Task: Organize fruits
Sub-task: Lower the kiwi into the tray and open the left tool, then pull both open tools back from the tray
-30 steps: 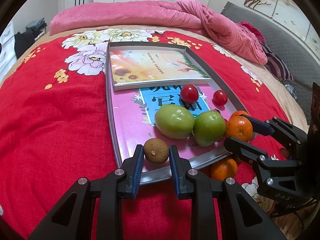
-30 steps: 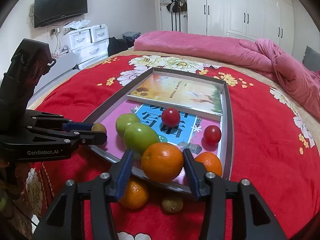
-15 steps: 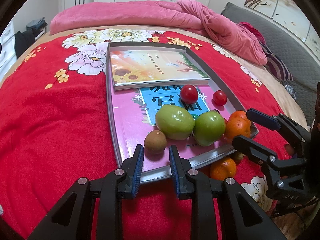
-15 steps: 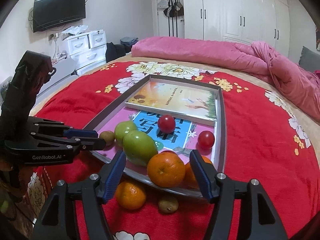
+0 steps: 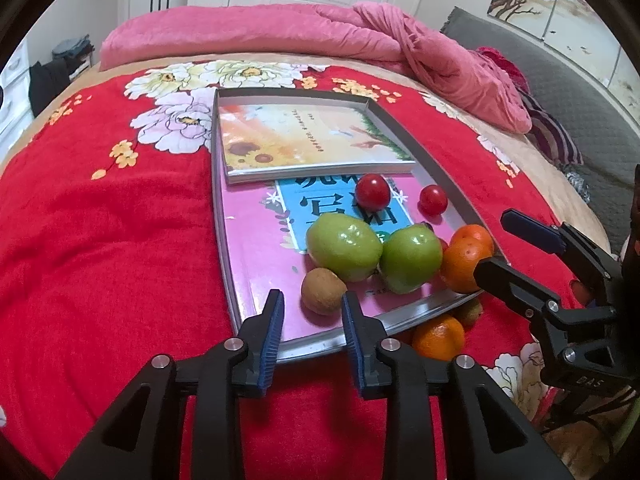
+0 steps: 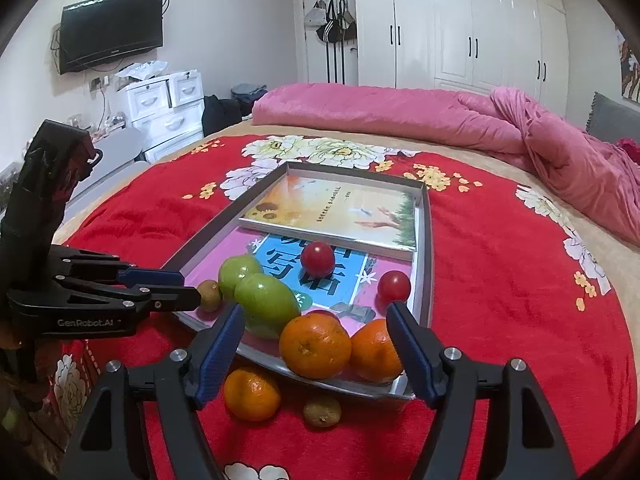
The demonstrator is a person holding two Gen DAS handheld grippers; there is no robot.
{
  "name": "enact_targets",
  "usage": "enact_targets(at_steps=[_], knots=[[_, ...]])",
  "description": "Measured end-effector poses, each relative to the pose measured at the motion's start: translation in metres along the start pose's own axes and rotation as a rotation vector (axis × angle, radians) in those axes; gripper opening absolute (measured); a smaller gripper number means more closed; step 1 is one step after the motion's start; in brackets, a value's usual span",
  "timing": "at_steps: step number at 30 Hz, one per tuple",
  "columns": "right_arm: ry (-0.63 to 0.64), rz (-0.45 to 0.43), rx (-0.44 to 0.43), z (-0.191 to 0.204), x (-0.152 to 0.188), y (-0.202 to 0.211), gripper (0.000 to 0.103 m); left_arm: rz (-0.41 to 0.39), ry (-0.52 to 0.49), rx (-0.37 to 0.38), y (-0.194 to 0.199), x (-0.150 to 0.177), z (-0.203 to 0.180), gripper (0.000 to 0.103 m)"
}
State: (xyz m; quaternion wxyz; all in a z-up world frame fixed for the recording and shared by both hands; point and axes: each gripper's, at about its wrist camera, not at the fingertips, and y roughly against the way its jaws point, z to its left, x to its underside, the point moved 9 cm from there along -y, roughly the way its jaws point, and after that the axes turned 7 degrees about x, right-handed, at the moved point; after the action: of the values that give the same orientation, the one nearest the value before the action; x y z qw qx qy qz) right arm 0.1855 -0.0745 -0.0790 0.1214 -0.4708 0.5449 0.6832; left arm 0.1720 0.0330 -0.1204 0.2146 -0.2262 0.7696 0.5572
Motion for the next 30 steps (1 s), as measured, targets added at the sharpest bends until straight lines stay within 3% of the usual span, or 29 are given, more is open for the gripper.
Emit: enact_targets(at_steps=[2,16,30], knots=[[-0.006,-0.005,0.005,-0.002,-0.001,0.001,0.079,-0.007,0.001,0.003,0.002,-0.001,-0.001,0.037],[-0.044,-0.041,0.031,-0.014,-0.01,0.012,0.086,-0.071,0.005,0.005,0.026,-0.008,-0.007,0.062],[-0.075,-0.078,0.059,-0.026,-0.016,0.028,0.091,-0.115,-0.002,0.001,0.046,-0.012,-0.014,0.069]])
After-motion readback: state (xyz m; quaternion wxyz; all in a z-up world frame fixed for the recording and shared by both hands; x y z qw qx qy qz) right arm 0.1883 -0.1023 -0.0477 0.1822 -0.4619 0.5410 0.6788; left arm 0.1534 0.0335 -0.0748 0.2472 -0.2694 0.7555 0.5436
